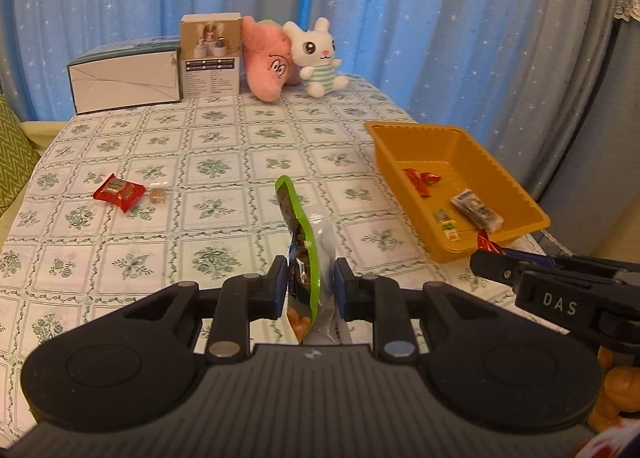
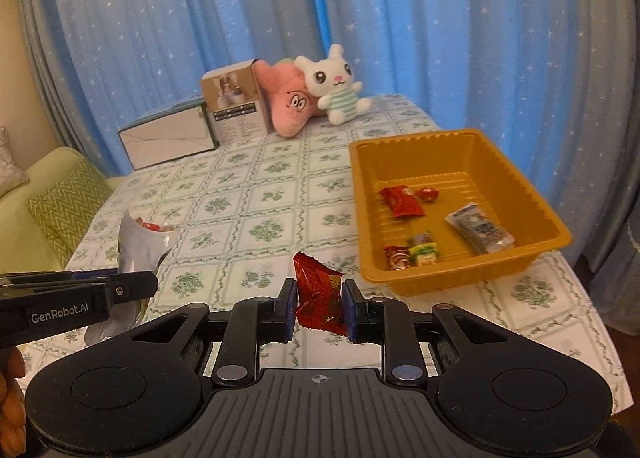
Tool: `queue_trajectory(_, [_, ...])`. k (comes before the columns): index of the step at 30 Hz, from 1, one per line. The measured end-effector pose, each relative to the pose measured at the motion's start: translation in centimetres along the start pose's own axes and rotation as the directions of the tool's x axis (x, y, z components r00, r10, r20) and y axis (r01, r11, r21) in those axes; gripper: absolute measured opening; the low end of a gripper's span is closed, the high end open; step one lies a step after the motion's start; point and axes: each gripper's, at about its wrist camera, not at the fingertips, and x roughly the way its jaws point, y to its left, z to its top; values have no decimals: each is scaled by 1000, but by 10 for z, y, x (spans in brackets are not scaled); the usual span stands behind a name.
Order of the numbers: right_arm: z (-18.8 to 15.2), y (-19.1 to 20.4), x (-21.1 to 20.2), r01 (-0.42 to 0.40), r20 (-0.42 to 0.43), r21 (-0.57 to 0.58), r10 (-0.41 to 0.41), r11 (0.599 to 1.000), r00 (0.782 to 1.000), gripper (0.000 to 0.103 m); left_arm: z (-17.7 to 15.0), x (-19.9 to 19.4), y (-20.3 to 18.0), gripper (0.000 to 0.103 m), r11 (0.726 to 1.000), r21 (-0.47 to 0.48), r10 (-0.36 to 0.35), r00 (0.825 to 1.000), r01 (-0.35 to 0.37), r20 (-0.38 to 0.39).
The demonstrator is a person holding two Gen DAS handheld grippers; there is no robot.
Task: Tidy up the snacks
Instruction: 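Carry both snacks toward the orange tray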
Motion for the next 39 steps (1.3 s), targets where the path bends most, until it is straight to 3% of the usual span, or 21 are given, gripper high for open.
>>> queue_trajectory(17, [5, -28, -34, 64, 49, 22, -65, 998, 997, 24, 5, -7, -37, 22, 998, 44, -45, 999, 45, 5])
queue_trajectory(39, [12, -76, -49, 162, 59, 66, -166, 985, 984, 24, 17, 9, -84, 22, 986, 92, -135, 991, 136, -11])
